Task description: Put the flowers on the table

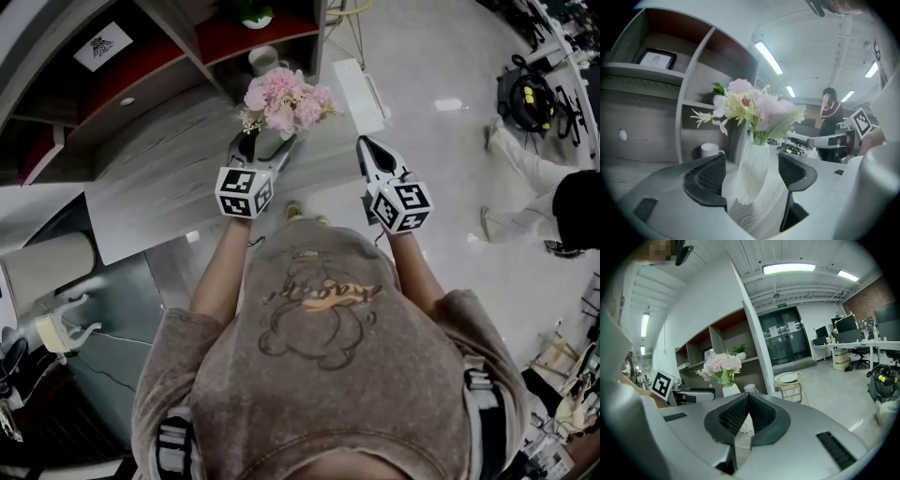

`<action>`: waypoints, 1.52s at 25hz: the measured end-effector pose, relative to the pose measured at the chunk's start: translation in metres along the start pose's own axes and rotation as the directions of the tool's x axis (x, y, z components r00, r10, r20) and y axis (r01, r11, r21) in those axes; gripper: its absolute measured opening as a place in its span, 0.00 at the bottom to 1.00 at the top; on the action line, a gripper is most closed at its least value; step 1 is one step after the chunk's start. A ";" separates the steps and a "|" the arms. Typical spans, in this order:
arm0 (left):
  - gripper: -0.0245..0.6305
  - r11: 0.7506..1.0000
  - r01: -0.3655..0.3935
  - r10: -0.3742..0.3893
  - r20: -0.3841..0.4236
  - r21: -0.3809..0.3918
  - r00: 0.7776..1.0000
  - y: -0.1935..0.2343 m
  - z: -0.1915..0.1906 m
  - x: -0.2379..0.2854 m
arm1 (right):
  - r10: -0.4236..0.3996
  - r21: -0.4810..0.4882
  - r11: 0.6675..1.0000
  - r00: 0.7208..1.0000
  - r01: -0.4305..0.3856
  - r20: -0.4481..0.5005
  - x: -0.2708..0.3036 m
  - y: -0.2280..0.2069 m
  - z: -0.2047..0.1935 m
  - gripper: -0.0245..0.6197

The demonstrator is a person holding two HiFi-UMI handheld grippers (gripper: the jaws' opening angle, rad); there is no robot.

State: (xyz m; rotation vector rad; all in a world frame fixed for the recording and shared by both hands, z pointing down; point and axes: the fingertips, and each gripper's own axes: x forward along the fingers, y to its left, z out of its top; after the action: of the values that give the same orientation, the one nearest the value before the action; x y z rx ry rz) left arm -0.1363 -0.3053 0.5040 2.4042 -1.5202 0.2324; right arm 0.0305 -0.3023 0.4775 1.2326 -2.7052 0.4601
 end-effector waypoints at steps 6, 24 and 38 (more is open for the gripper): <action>0.57 0.999 -0.028 0.029 0.048 -0.031 0.998 -0.002 0.017 -0.039 | 0.043 -0.016 0.999 0.999 -0.043 0.007 0.006 0.016 0.003 0.04; 0.16 0.987 -0.147 0.156 0.131 -0.071 0.979 0.006 0.033 -0.089 | 0.032 -0.049 0.998 0.999 -0.030 0.033 -0.002 0.021 0.012 0.04; 0.07 0.980 -0.183 0.191 0.112 -0.072 0.975 0.004 0.025 -0.094 | 0.083 -0.065 0.995 0.996 -0.081 0.035 -0.004 0.033 0.012 0.03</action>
State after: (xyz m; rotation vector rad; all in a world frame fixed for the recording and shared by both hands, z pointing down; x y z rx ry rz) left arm -0.1809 -0.2345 0.4545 2.2645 -1.7825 0.0812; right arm 0.0083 -0.2831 0.4580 1.1290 -2.7870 0.3607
